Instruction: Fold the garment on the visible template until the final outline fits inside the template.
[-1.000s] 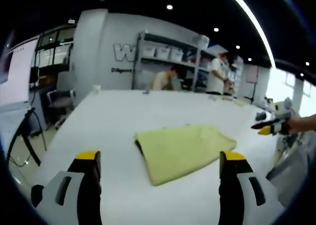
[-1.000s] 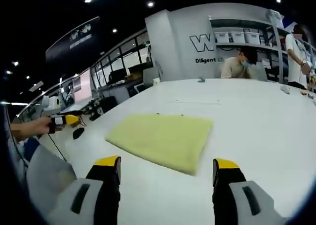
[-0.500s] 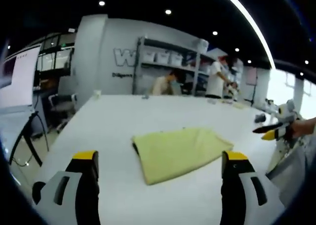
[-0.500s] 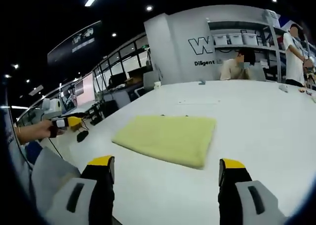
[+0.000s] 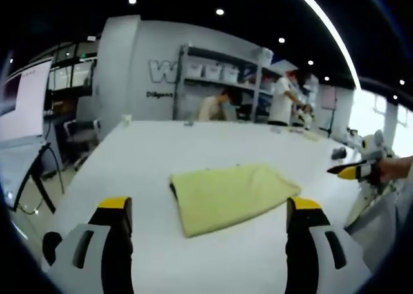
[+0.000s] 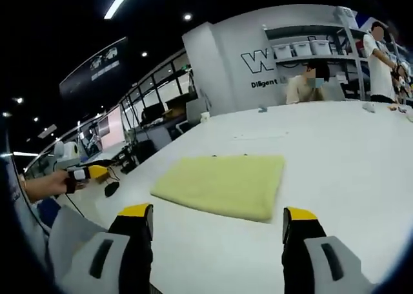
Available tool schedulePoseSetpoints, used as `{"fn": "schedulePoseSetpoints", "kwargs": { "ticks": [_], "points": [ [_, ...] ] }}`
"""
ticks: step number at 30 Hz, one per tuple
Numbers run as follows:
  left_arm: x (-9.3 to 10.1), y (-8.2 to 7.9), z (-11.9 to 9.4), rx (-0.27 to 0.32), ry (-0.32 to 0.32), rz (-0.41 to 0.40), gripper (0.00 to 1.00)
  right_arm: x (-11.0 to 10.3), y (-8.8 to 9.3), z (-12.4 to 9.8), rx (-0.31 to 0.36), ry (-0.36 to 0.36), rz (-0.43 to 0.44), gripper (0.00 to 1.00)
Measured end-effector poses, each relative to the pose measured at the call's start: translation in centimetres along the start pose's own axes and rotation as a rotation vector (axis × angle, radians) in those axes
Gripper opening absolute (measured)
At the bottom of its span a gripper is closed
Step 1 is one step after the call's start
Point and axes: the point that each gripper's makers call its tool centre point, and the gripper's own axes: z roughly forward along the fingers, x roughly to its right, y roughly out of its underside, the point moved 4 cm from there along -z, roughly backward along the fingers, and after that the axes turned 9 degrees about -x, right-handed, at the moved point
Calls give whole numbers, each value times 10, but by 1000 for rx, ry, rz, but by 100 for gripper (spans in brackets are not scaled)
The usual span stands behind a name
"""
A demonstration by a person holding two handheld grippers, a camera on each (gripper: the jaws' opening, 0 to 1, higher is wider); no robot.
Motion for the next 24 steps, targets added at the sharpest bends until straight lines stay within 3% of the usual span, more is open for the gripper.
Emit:
{"fn": "schedulePoseSetpoints", "kwargs": {
  "ticks": [5,24],
  "points": [
    [1,-1,-4,37,-7,-50,93,2,5,2,-38,-11,-6,76],
    [1,7,-11,9,-21,-32,89,-5,9,3,-53,-31,-11,76]
  ]
}}
